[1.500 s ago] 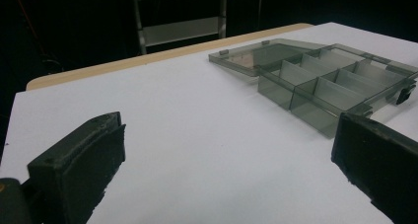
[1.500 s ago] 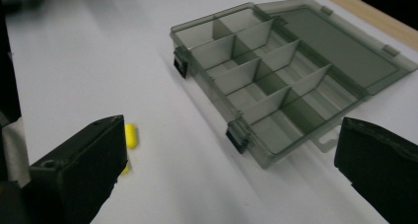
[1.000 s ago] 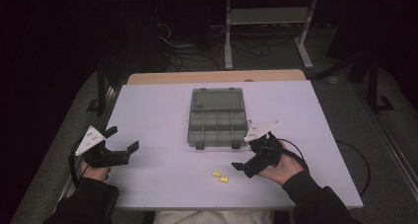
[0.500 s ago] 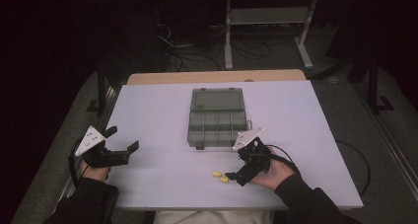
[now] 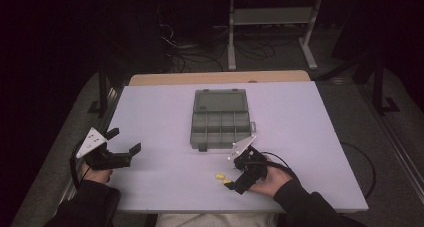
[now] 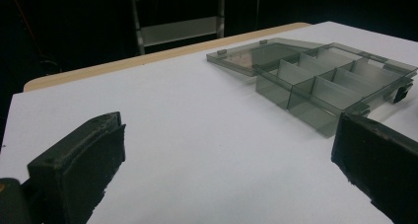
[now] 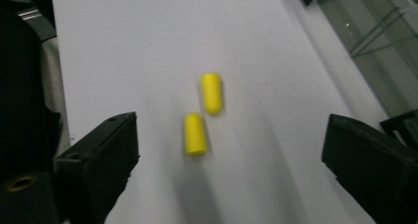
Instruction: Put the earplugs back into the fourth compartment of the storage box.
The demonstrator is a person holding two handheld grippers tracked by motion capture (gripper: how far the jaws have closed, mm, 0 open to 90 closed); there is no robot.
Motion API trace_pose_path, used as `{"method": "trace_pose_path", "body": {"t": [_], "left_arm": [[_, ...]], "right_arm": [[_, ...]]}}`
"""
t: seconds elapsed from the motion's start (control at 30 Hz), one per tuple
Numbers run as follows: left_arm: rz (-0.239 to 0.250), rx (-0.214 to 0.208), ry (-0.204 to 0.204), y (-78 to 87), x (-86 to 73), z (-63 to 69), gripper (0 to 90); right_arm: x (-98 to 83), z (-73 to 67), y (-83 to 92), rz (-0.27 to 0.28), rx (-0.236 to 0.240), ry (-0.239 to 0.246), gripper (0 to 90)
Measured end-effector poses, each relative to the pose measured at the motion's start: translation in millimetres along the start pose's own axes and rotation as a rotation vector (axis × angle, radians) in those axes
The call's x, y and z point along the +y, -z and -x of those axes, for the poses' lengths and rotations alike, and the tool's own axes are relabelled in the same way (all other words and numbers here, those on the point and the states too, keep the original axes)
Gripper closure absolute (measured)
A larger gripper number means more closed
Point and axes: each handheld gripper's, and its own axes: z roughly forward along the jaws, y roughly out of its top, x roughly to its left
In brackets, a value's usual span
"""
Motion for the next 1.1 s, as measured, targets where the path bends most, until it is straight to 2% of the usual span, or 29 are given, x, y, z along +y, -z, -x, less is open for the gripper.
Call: {"method": "trace_pose_path", "body": {"t": [0.17,0.37,0.5,0.63,0.73,0.77,0.8,0.9,1.1], "left_arm": [[-0.001,-0.001,0.002,-0.1,-0.1,0.1,0.0],[-0.003,-0.002,0.000,-0.5,-0.2,0.0,0.0],[-0.003,-0.003,0.000,-0.7,-0.3,0.0,0.0],[-0.005,-0.004,0.000,-0.8,-0.3,-0.1,0.0],[-0.004,-0.005,-0.001,-0.8,-0.3,-0.2,0.0],[-0.004,-0.005,-0.001,-0.8,-0.3,-0.2,0.0],[-0.004,-0.005,-0.002,-0.8,-0.2,-0.2,0.0],[-0.005,-0.005,-0.003,-1.0,-0.2,-0.3,0.0],[-0.005,-0.005,-0.003,-0.9,-0.1,-0.1,0.0]], "right_arm": [[1.4,-2.6,-4.2,-0.021,0.019,0.020,14.8],[3.9,-7.0,-7.4,-0.045,0.060,0.049,35.0],[6.3,-10.1,-10.1,-0.052,0.062,0.070,48.3],[8.0,-12.2,-14.8,-0.074,0.065,0.076,55.0],[8.9,-13.8,-18.4,-0.093,0.066,0.081,64.3],[8.9,-13.8,-18.4,-0.093,0.066,0.081,64.3],[9.0,-14.8,-19.9,-0.100,0.065,0.087,70.4],[9.0,-15.7,-20.1,-0.103,0.049,0.092,78.8],[9.8,-15.0,-17.8,-0.098,0.046,0.082,80.1]]}}
